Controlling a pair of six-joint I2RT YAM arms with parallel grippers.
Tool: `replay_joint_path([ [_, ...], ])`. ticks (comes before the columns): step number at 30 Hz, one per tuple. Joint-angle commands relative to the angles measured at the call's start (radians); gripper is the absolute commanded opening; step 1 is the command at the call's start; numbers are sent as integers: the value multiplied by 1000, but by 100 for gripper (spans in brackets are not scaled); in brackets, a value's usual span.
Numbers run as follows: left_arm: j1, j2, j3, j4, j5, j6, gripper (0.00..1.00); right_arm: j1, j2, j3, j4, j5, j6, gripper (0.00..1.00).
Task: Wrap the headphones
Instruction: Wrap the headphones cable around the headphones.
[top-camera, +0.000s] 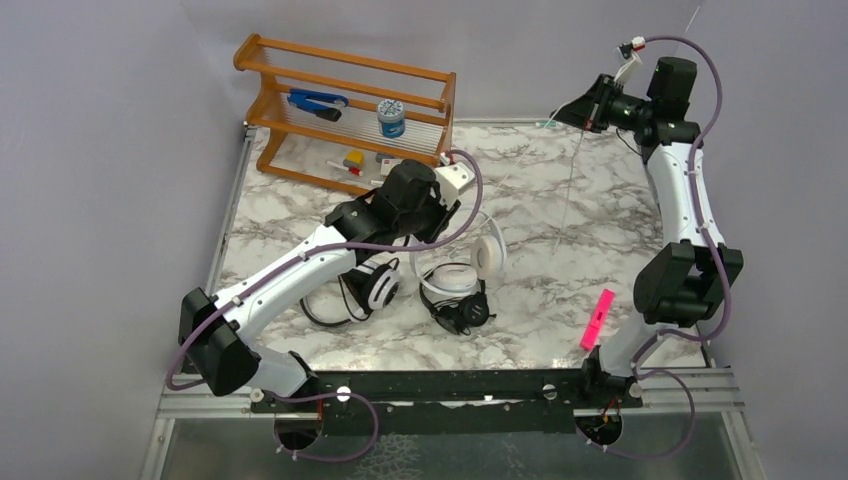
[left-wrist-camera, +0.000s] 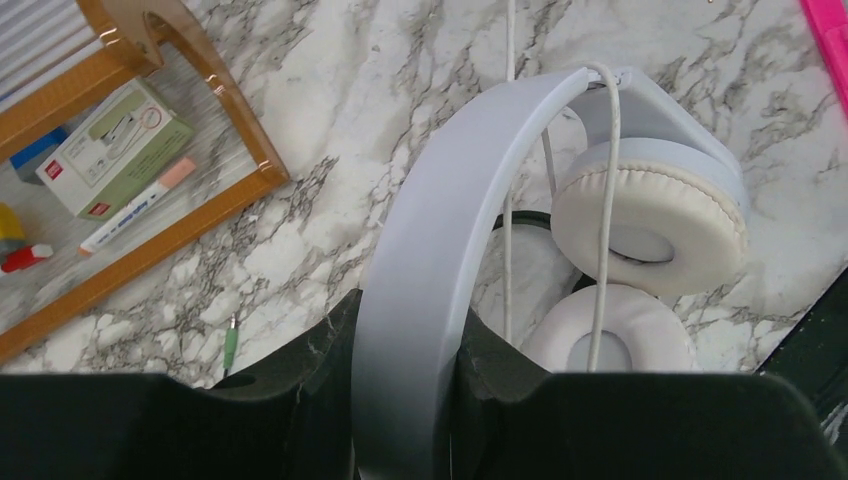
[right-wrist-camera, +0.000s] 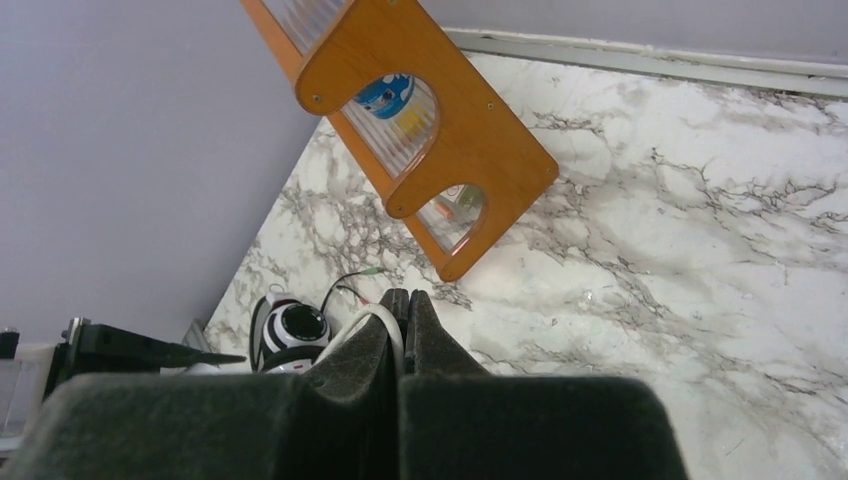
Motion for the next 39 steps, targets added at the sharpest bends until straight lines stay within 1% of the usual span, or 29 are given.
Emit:
replay_joint_path([
  [1, -26, -30, 6, 45, -38, -37, 0, -6, 7, 71, -69, -29, -18, 0],
  [8, -26, -15, 17, 21, -202, -121, 0, -5, -94, 53, -147, 62, -60, 0],
  [11, -23, 8, 30, 16, -298, -171, 0, -5, -109, 80, -206, 51, -68, 0],
  [13, -16, 43, 71, -7, -372, -250, 0, -5, -145, 57, -196, 6, -52, 0],
  [17, -2, 148, 191, -41, -436, -395, 0, 12, -242, -48, -103, -90, 28, 0],
  [21, 3, 254, 334, -30, -494, -494, 0, 94, -315, -106, -143, -103, 18, 0],
  [25, 31, 362, 522, -23, -493, -592, 0, 158, -403, -163, -180, -81, 9, 0],
  [27, 59, 399, 595, -22, -441, -652, 0, 192, -452, -210, -167, -80, 23, 0],
  [30, 87, 429, 695, -12, -406, -728, 0, 242, -526, -317, -102, -102, 61, 0],
  [35, 94, 464, 849, 8, -377, -781, 0, 323, -637, -482, -10, -95, 117, 0],
  [39, 97, 478, 921, 20, -354, -824, 0, 360, -709, -655, 111, -95, 193, 0],
])
